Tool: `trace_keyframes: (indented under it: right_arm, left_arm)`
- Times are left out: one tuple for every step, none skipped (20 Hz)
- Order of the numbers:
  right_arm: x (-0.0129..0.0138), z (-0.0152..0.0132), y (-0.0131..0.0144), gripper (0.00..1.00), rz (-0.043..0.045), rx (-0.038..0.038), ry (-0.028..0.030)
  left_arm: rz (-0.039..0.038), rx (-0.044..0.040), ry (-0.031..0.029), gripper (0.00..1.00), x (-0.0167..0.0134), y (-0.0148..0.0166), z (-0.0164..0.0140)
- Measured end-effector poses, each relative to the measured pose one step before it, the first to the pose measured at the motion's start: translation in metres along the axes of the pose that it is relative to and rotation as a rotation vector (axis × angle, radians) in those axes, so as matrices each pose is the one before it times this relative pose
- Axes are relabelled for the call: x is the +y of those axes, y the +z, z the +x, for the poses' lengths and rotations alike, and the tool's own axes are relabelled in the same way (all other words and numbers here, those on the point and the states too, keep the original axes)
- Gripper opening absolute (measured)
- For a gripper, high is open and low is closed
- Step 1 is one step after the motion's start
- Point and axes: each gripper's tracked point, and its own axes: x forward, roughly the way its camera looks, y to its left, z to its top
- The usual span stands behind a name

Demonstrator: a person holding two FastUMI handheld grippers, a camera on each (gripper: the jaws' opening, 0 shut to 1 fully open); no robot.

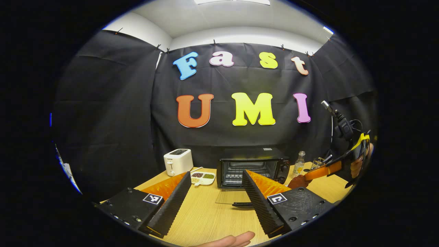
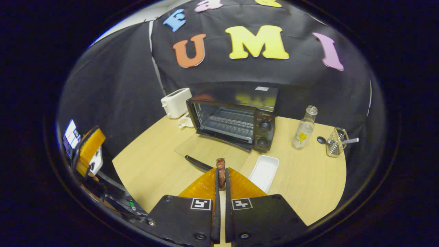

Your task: Open the electric oven with the left hand, put the food in, and close the electric oven.

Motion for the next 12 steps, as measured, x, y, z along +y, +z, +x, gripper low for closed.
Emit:
trace_keyframes:
  right_arm:
    - [0.00685,0.00762,-0.00369,0.07,0.00421,0.01808,0.00952]
    - [0.00600,0.00418,-0.00176,0.07,-0.00313,0.00814,0.02137]
    - [0.00476,0.00132,0.00364,0.06,0.00825,-0.00998,0.01234]
    - [0.00118,-0.00155,0.00481,0.06,-0.00564,-0.01658,-0.00035]
    - [-0.00209,-0.00230,0.00789,0.06,-0.00760,-0.02697,-0.01234]
    - [-0.00195,-0.00173,0.00741,0.06,-0.00925,-0.02431,-0.01717]
    - [-0.00163,-0.00084,0.00800,0.06,-0.00614,-0.02422,-0.01725]
    - [0.00021,0.00076,0.00745,0.06,0.00099,-0.02259,-0.01020]
    - [0.00124,0.00225,0.00708,0.06,0.01026,-0.02035,-0.00515]
    - [0.00162,0.00461,0.00541,0.06,0.01528,-0.01951,-0.00573]
    - [0.00219,0.00608,0.00593,0.06,0.01326,-0.01914,-0.00928]
    - [0.00100,0.00724,0.00526,0.06,0.01405,-0.02315,-0.01269]
  left_arm:
    - [0.00052,0.00348,0.00869,0.95,0.00472,-0.00200,-0.00199]
    - [-0.00036,0.00383,0.00896,0.95,0.00490,-0.00143,-0.00030]
    - [-0.00177,0.00455,0.00686,0.95,0.00420,-0.00135,-0.00006]
    - [-0.00420,0.00194,0.00397,0.95,0.00207,-0.00174,-0.00028]
    - [-0.00479,-0.00044,0.00074,0.95,0.00165,-0.00037,-0.00006]
    - [-0.00669,-0.00008,0.00186,0.95,0.00177,0.00050,0.00077]
    - [-0.00712,-0.00280,-0.00101,0.95,0.00053,0.00057,0.00083]
    - [-0.00657,-0.00465,-0.00336,0.95,-0.00053,0.00107,0.00035]
    - [-0.00420,-0.00583,-0.00454,0.95,-0.00116,0.00208,-0.00008]
    - [-0.00250,-0.00540,-0.00243,0.95,0.00091,0.00045,-0.00007]
    - [0.00041,-0.00238,-0.00325,0.95,0.00024,-0.00016,-0.00011]
    - [0.00218,-0.00248,-0.00498,0.95,-0.00022,-0.00076,0.00051]
